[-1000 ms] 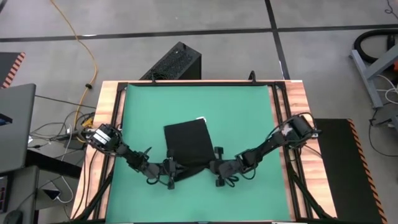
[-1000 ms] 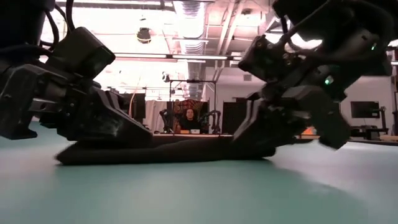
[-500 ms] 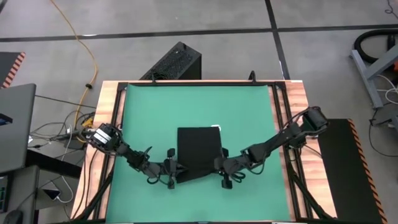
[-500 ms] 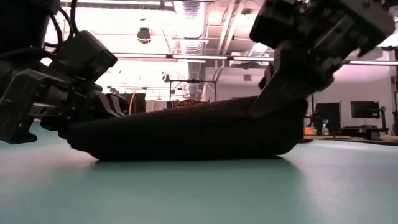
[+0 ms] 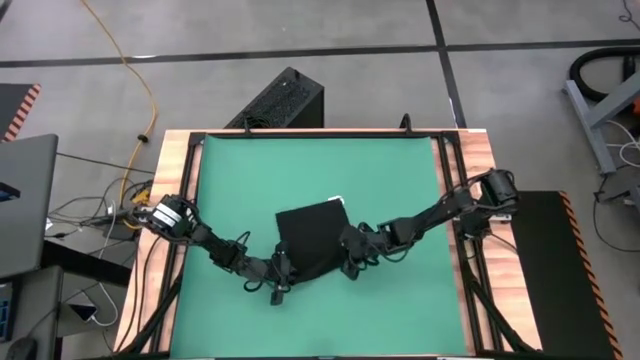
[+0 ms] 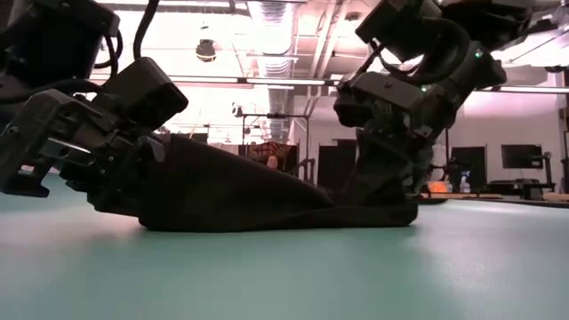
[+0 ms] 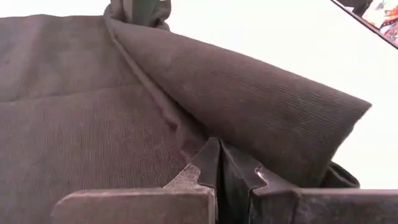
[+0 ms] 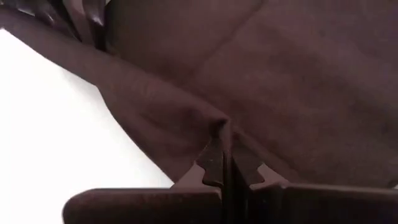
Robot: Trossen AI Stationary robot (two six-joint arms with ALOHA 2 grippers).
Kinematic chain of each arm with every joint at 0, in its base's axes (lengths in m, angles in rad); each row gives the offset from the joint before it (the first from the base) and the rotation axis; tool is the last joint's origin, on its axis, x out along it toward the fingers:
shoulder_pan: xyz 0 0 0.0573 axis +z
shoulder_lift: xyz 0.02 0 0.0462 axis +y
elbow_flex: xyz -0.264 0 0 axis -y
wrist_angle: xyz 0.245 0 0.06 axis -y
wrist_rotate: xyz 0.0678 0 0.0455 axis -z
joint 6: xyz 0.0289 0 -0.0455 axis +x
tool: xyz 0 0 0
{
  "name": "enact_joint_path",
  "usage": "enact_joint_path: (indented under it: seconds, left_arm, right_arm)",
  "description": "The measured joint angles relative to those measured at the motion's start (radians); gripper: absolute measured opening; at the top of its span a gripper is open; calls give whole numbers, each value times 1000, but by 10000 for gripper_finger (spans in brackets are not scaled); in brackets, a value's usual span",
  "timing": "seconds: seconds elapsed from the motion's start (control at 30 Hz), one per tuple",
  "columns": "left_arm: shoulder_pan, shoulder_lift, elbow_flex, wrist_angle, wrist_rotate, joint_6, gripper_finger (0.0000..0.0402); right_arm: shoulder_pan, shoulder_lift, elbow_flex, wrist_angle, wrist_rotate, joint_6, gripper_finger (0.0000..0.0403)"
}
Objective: Roll towel into tight, uniform cylinder
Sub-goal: Roll the black towel
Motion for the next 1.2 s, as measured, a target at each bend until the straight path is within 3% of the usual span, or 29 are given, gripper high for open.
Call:
enact_joint_path:
  seconds: [0.2, 0.4, 0.53, 0.63, 0.77, 0.9, 1.07, 1.2]
  left_arm:
    - [-28, -45, 0, -48, 24, -55, 0]
    - [-70, -241, -2, -328, 32, -119, 0]
    - [-110, -412, -2, -524, -70, -146, 0]
    - [-140, -483, 4, -494, -194, -73, 0]
    - [-149, -483, 77, -509, -204, 80, 0]
    - [-139, -408, 163, -543, -231, 190, 0]
    - [-105, -254, 260, -544, -174, 226, 0]
    - [-99, -207, 287, -593, -216, 212, 0]
  right_arm:
    - [-27, 45, 4, 1, -8, 20, 16]
    - [-16, 93, 1, 30, -5, 28, 16]
    - [-9, 92, 1, 32, 0, 28, 16]
    - [-6, 88, 1, 35, 1, 27, 16]
    - [-6, 89, 0, 40, 1, 27, 16]
    - [-5, 89, -1, 48, 1, 25, 16]
    - [-5, 90, -1, 55, 0, 25, 16]
    - [-5, 90, -1, 63, 0, 22, 16]
